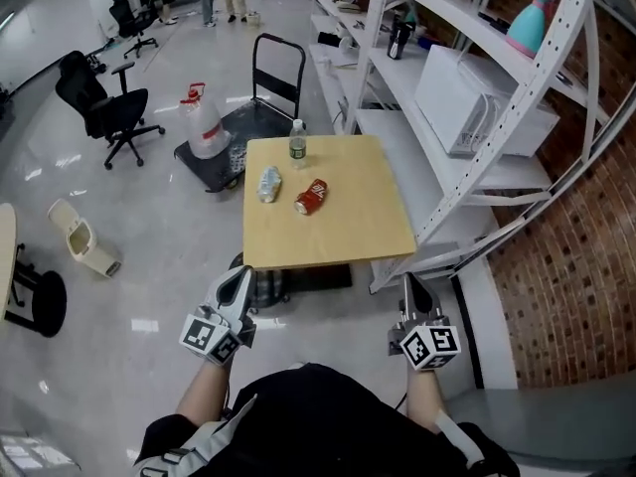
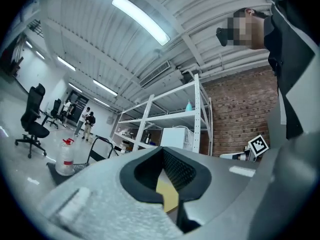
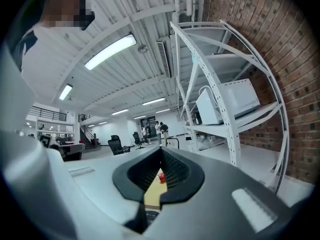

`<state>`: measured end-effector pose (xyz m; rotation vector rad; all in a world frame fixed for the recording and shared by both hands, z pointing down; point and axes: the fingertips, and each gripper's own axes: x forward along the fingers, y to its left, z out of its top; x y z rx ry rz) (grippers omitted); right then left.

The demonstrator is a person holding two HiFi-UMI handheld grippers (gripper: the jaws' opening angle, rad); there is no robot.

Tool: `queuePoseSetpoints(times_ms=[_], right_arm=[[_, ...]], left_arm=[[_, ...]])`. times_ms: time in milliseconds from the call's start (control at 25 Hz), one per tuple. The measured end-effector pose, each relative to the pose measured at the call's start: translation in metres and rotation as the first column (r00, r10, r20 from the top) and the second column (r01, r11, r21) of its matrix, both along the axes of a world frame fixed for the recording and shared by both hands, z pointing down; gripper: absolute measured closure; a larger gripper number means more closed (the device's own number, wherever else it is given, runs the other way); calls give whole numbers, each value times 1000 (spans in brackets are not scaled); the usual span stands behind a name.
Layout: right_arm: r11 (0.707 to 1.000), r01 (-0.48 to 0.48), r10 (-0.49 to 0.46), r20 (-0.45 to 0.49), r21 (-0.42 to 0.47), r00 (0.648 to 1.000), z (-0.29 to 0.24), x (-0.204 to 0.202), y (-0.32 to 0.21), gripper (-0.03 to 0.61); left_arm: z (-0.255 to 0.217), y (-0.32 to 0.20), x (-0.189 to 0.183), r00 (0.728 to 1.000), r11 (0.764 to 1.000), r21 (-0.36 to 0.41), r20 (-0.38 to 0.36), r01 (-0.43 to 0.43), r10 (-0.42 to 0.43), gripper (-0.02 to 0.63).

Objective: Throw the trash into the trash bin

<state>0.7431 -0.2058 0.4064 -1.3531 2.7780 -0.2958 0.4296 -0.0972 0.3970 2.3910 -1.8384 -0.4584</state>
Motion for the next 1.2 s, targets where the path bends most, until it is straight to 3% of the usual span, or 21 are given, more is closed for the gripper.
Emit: queuePoseSetpoints(times_ms=[240, 640, 800, 920, 1080, 1200], right_arm=[[992, 127, -127, 13, -24, 992, 10, -21, -10, 572], [945, 309, -310, 15, -110, 951, 50, -42, -4, 572], [915, 362, -365, 18, -180, 931, 74, -54, 2, 572], [890, 424, -430, 0, -168, 903, 79, -79, 15, 572], [895, 427, -434, -30, -125, 900, 67, -104, 15, 572], [910, 403, -408, -34, -96, 913, 54, -125, 8, 572]], left_arm=[[-9, 24, 2, 996, 996, 4, 19, 90, -90, 614], [-5, 66, 14, 969, 968, -57, 47, 246, -244, 614], [-3, 73, 24, 970, 967, -85, 53, 241, -238, 614], [-8, 73, 17, 971, 969, -81, 77, 234, -228, 614], [-9, 82, -13, 949, 948, -43, 51, 314, -312, 614], [-1, 83, -34, 954, 953, -55, 55, 299, -296, 614]])
